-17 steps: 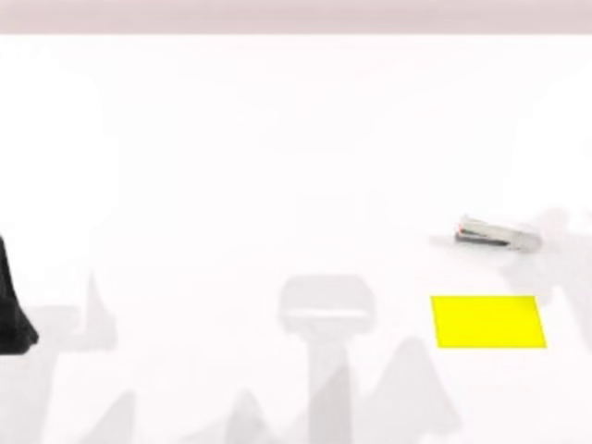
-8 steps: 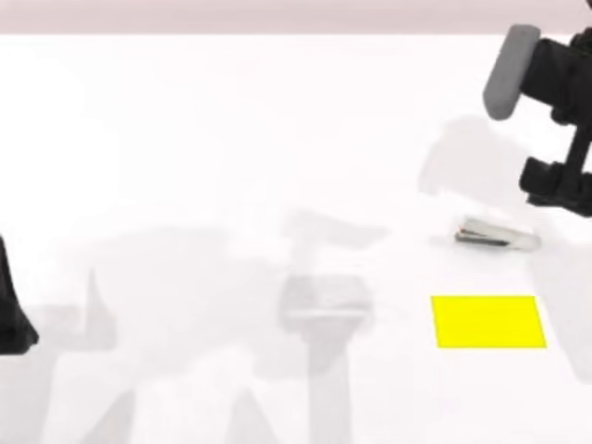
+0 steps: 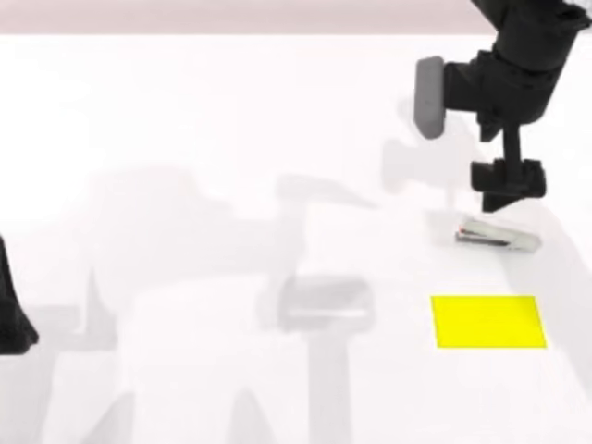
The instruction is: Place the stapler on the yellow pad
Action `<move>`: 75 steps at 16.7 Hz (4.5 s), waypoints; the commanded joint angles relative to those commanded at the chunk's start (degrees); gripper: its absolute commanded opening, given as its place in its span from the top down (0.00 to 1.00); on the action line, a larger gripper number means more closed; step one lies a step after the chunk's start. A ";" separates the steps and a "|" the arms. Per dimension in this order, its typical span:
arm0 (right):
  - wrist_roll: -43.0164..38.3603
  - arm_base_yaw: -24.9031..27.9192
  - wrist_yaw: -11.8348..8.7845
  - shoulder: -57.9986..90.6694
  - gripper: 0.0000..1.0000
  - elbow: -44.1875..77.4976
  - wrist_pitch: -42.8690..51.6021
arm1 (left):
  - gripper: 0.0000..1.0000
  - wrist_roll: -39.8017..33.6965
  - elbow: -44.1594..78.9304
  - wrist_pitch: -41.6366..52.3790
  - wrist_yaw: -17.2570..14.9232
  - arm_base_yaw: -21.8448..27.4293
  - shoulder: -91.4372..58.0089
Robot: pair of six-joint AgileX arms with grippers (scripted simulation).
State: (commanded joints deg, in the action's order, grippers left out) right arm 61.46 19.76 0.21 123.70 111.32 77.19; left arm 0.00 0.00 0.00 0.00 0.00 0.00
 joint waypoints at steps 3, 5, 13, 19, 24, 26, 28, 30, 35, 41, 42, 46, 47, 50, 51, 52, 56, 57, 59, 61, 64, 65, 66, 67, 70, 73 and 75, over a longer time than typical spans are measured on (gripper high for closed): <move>0.32 0.10 -0.02 0.63 0.00 0.65 0.34 | 0.00 0.00 0.00 0.00 0.00 0.00 0.00; 0.32 0.10 -0.02 0.63 0.00 0.65 0.34 | 0.00 0.00 0.00 0.00 0.00 0.00 0.00; 0.19 0.12 0.00 2.69 0.00 -9.48 -12.29 | 0.00 0.00 0.00 0.00 0.00 0.00 0.00; 0.15 0.23 0.02 4.49 0.00 -16.12 -20.28 | 0.00 0.00 0.00 0.00 0.00 0.00 0.00; 0.15 0.23 0.02 4.49 0.23 -16.12 -20.28 | 0.00 0.00 0.00 0.00 0.00 0.00 0.00; 0.15 0.23 0.02 4.49 0.38 -16.12 -20.28 | 0.00 0.00 0.00 0.00 0.00 0.00 0.00; 0.15 0.23 0.02 4.49 0.53 -16.12 -20.28 | 0.00 0.00 0.00 0.00 0.00 0.00 0.00; 0.15 0.23 0.02 4.49 0.68 -16.12 -20.28 | 0.00 0.00 0.00 0.00 0.00 0.00 0.00; 0.15 0.23 0.02 4.49 1.00 -16.12 -20.28 | 0.00 0.00 0.00 0.00 0.00 0.00 0.00; 0.15 0.23 0.02 4.49 1.00 -16.12 -20.28 | 0.00 0.00 0.00 0.00 0.00 0.00 0.00; 0.15 0.23 0.02 4.49 1.00 -16.12 -20.28 | 0.00 0.00 0.00 0.00 0.00 0.00 0.00; 0.18 0.12 0.00 4.07 1.00 -13.80 -17.98 | 0.00 0.00 0.00 0.00 0.00 0.00 0.00; 0.16 0.11 -0.01 3.71 1.00 -12.01 -16.03 | 0.00 0.00 0.00 0.00 0.00 0.00 0.00; 0.24 0.28 -0.04 2.41 1.00 -5.72 -7.13 | 0.00 0.00 0.00 0.00 0.00 0.00 0.00; 0.32 0.39 -0.03 1.97 1.00 -3.67 -4.42 | 0.00 0.00 0.00 0.00 0.00 0.00 0.00; 0.35 0.47 -0.03 1.52 1.00 -1.82 -2.31 | 0.00 0.00 0.00 0.00 0.00 0.00 0.00; 0.27 0.52 -0.02 0.60 1.00 0.68 0.37 | 0.00 0.00 0.00 0.00 0.00 0.00 0.00; 0.27 0.52 -0.02 0.60 1.00 0.68 0.37 | 0.00 0.00 0.00 0.00 0.00 0.00 0.00; 0.20 0.27 -0.02 0.79 1.00 0.57 0.24 | 0.00 0.00 0.00 0.00 0.00 0.00 0.00; -1.46 -0.34 -0.43 0.62 1.00 -0.16 0.09 | 0.00 0.00 0.00 0.00 0.00 0.00 0.00; -8.38 -2.78 -1.98 -0.25 1.00 -2.97 -0.61 | 0.00 0.00 0.00 0.00 0.00 0.00 0.00; -11.92 -3.94 -2.67 -0.81 1.00 -4.38 -1.02 | 0.00 0.00 0.00 0.00 0.00 0.00 0.00; -16.12 -5.22 -3.44 -1.52 1.00 -6.01 -1.51 | 0.00 0.00 0.00 0.00 0.00 0.00 0.00; -20.90 -6.57 -4.26 -2.32 1.00 -7.83 -2.05 | 0.00 0.00 0.00 0.00 0.00 0.00 0.00; -38.70 -10.83 -6.84 -5.23 1.00 -14.20 -3.86 | 0.00 0.00 0.00 0.00 0.00 0.00 0.00; -61.00 -14.78 -9.29 -8.79 1.00 -21.61 -5.84 | 0.00 0.00 0.00 0.00 0.00 0.00 0.00; -76.51 -16.86 -10.68 -11.30 1.00 -26.58 -7.13 | 0.00 0.00 0.00 0.00 0.00 0.00 0.00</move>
State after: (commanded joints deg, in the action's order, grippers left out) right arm -15.06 2.90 -10.48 112.40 84.74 70.06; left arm 0.00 0.00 0.00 0.00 0.00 0.00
